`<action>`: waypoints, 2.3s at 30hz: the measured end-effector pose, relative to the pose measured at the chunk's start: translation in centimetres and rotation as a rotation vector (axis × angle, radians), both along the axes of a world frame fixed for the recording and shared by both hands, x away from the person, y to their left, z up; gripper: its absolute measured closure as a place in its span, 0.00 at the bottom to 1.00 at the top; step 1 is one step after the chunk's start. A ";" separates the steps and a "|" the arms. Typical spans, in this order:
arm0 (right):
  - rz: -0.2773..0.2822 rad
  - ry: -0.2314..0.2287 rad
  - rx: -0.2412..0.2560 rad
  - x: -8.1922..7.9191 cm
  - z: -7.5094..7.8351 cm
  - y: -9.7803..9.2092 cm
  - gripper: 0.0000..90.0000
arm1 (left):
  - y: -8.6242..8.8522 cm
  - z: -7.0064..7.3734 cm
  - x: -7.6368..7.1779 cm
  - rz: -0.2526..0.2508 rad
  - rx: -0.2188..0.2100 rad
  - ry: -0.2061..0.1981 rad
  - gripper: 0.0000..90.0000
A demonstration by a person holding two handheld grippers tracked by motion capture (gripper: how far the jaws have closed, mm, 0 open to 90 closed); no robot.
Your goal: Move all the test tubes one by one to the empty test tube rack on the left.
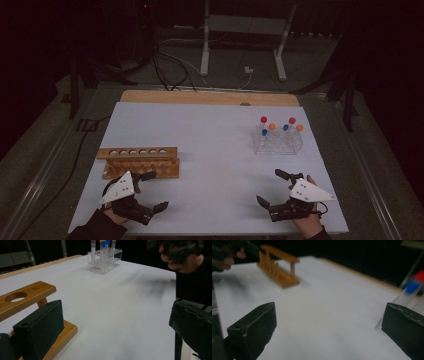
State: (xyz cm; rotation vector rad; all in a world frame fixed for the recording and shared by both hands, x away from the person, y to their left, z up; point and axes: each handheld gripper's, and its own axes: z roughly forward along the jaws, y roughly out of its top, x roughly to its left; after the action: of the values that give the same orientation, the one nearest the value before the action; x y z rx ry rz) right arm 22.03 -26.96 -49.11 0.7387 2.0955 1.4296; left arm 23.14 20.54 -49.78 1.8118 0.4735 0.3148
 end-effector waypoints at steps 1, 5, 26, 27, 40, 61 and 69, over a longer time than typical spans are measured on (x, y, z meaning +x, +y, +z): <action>0.000 0.000 0.000 0.0 0.0 0.0 0.00 | 0.0 0.0 0.0 0.000 0.000 0.000 0.00; -0.062 0.185 -0.029 1.9 -1.5 -1.0 0.00 | 0.1 0.0 0.0 0.001 0.001 0.000 0.00; -0.026 0.226 -0.117 1.2 1.0 1.7 0.00 | 0.2 0.0 0.0 0.013 -0.004 -0.001 0.00; -0.025 0.215 -0.113 1.2 1.5 1.9 0.00 | 0.2 0.0 0.0 0.013 -0.001 -0.002 0.00; -0.088 0.143 -0.053 3.9 5.3 3.1 0.00 | 0.2 0.1 0.0 0.009 -0.001 -0.007 0.00; -0.320 0.200 -0.029 11.1 5.0 1.0 0.25 | 0.2 0.1 -0.1 0.008 0.000 -0.007 0.00; -0.358 0.232 -0.058 12.7 4.2 0.7 0.50 | 0.3 0.1 -0.1 0.009 -0.001 -0.008 0.00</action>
State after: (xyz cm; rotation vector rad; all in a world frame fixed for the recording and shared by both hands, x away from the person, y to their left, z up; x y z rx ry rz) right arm 34.69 -26.21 -44.92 1.2348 2.0278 1.1270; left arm 23.08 20.79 -49.72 1.8078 0.4765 0.3275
